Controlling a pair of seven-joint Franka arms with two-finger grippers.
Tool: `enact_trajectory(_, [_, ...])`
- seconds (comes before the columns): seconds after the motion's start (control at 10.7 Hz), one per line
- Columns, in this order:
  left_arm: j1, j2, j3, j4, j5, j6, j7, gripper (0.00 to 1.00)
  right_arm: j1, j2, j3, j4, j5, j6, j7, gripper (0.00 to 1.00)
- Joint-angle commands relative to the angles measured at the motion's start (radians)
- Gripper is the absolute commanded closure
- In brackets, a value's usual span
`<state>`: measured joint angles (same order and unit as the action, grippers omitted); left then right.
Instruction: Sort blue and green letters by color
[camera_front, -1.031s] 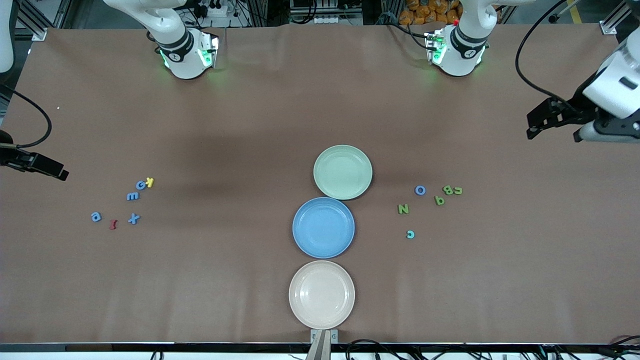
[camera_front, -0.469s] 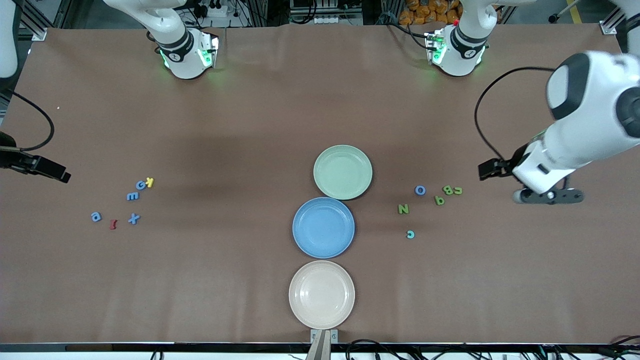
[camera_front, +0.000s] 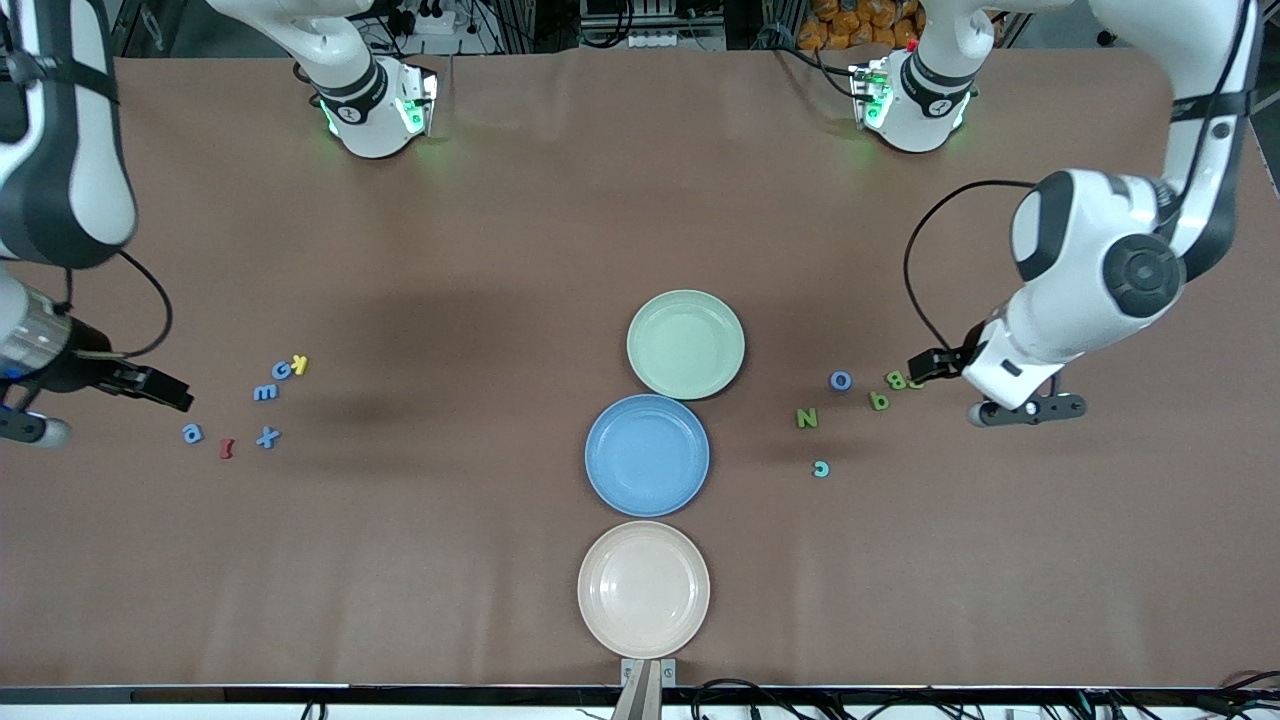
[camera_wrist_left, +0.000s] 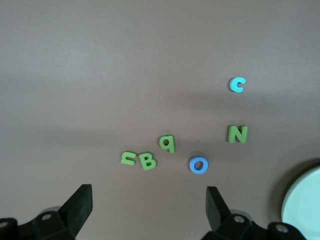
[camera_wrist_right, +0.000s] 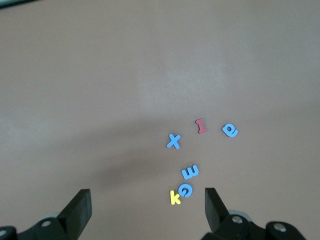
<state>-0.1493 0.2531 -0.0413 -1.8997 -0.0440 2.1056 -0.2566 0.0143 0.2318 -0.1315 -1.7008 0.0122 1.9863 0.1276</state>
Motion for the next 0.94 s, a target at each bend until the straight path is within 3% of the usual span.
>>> enact_trajectory(0.0, [-0.023, 0.026, 0.0, -0.155, -0.017, 0.268, -0.093, 0.0, -0.019, 0.049, 0.004, -0.08, 0.008, 0.089, 0.013, 0.0])
enact_trajectory(0.09, [-0.023, 0.037, -0.002, -0.208, -0.017, 0.366, -0.101, 0.0, -0.02, 0.085, 0.004, -0.079, 0.011, 0.098, 0.013, 0.0])
enact_trajectory(0.28, [-0.032, 0.099, -0.002, -0.214, -0.017, 0.453, -0.119, 0.0, -0.024, 0.156, 0.004, -0.08, 0.148, 0.141, 0.012, 0.0])
enact_trajectory(0.38, [-0.045, 0.133, 0.0, -0.214, -0.017, 0.512, -0.157, 0.0, -0.024, 0.182, 0.004, -0.085, 0.17, 0.176, 0.012, 0.0])
enact_trajectory(0.84, [-0.062, 0.224, 0.0, -0.226, -0.014, 0.645, -0.179, 0.0, -0.028, 0.294, 0.0, -0.095, 0.172, 0.272, 0.012, 0.0])
